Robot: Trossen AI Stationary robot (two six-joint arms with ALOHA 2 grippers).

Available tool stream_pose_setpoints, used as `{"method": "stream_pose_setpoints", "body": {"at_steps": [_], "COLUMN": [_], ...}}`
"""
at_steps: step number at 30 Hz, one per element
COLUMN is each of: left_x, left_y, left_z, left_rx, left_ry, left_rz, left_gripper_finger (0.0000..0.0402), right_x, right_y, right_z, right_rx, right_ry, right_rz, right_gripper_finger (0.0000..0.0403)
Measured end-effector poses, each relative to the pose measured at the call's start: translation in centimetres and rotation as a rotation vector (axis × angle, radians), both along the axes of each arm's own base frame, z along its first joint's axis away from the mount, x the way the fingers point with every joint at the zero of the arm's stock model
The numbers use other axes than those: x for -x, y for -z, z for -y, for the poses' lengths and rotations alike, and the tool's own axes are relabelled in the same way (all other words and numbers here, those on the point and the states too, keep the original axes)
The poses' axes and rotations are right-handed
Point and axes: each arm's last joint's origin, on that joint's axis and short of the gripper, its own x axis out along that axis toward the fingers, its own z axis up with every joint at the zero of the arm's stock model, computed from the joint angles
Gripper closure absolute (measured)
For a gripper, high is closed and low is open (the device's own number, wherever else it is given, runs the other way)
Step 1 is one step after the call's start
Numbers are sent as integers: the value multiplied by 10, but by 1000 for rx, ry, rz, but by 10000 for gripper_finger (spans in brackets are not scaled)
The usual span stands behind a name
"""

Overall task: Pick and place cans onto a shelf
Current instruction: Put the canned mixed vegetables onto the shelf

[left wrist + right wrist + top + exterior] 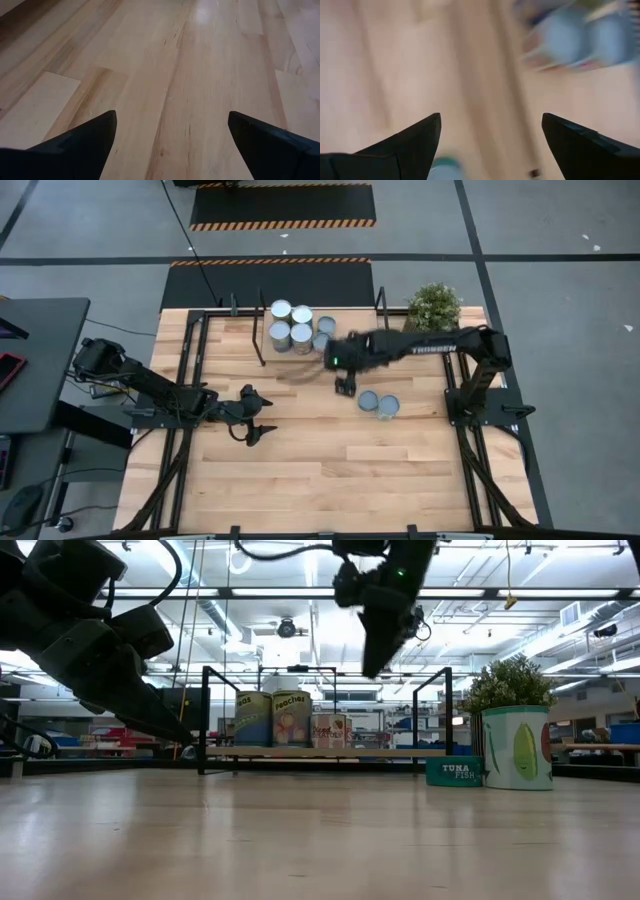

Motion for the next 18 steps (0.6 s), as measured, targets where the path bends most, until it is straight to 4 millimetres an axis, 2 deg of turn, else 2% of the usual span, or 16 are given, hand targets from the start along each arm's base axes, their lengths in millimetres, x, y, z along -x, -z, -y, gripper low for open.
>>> {"method": "stream_pose_setpoints", "body": {"at_steps": [4,7,10,18], "left_x": [0,0,0,0], "left_y": [0,0,0,0], "left_z": [0,0,0,0], "left_rx": [0,0,0,0], "left_ry": [0,0,0,0], "left_rz": [0,-1,-1,0], "left_gripper_finger": [12,12,12,12], "right_x": [8,21,33,57], "right_y": [35,53,62,73], "right_z": [-24,-35,-43,-47], "right_rx": [-54,-99,-118,-192], "right_ry": [-21,22,79,209], "right_rz": [-83,-189,-256,-259], "right_gripper_finger": [48,48,48,48]}}
